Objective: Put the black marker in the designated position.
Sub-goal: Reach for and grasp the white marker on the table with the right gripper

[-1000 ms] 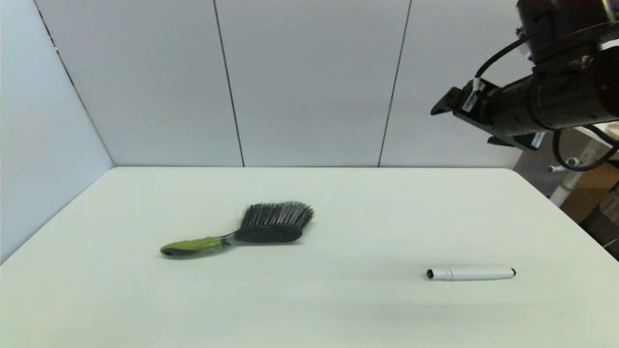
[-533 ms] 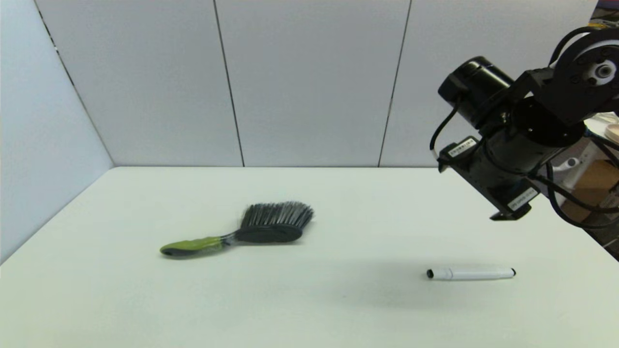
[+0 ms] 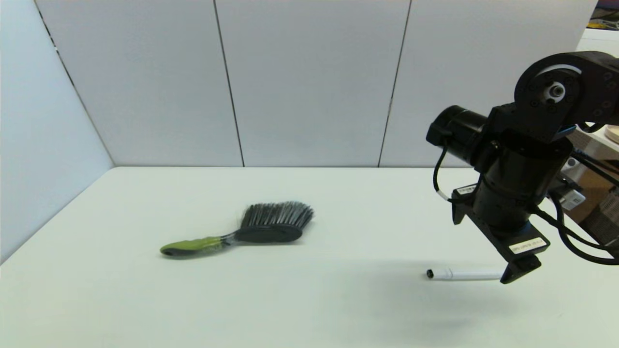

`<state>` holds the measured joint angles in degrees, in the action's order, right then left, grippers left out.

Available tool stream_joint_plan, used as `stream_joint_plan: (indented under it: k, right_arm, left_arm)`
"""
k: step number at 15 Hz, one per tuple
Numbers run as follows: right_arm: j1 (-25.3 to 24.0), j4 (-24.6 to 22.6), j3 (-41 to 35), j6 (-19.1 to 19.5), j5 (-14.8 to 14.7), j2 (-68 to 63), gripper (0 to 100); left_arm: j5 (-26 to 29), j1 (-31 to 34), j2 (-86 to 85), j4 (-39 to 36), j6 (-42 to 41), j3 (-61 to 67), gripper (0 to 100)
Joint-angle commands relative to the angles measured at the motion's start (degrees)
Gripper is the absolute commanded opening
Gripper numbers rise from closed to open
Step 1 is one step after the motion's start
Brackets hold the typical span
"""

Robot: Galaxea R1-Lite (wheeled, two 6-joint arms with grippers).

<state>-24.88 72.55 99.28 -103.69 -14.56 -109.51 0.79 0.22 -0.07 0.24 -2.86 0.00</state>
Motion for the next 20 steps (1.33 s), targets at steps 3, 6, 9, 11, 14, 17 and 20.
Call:
stream_joint_plan:
  k: [3, 6, 9, 11, 14, 17, 20]
  right_arm:
    - [6.95, -13.66, -13.24, 3.76, 5.15, 1.93, 100]
    - [8.53, -20.78, -18.95, 6.13, 5.77, 3.51, 100]
    - [10.91, -22.10, -20.35, 8.42, 12.45, 4.65, 100]
    - [12.22, -22.10, -20.35, 8.42, 13.50, 4.92, 100]
    - [12.40, -21.75, -20.88, 8.42, 13.59, 5.01, 100]
    - [12.49, -21.66, -21.94, 8.42, 14.38, 5.01, 100]
    - [12.58, -18.58, -21.94, 8.33, 17.63, 4.57, 100]
  left_arm:
    - [0.00, 0.04, 0.07, 0.02, -0.04, 0.00, 100]
    - [0.00, 0.04, 0.07, 0.02, -0.04, 0.00, 100]
    - [0.00, 0.04, 0.07, 0.02, -0.04, 0.00, 100]
    - [0.00, 0.04, 0.07, 0.02, -0.04, 0.00, 100]
    - [0.00, 0.04, 0.07, 0.02, -0.04, 0.00, 100]
    - [0.00, 0.04, 0.07, 0.02, -0.04, 0.00, 100]
    - [0.00, 0.04, 0.07, 0.02, -0.04, 0.00, 100]
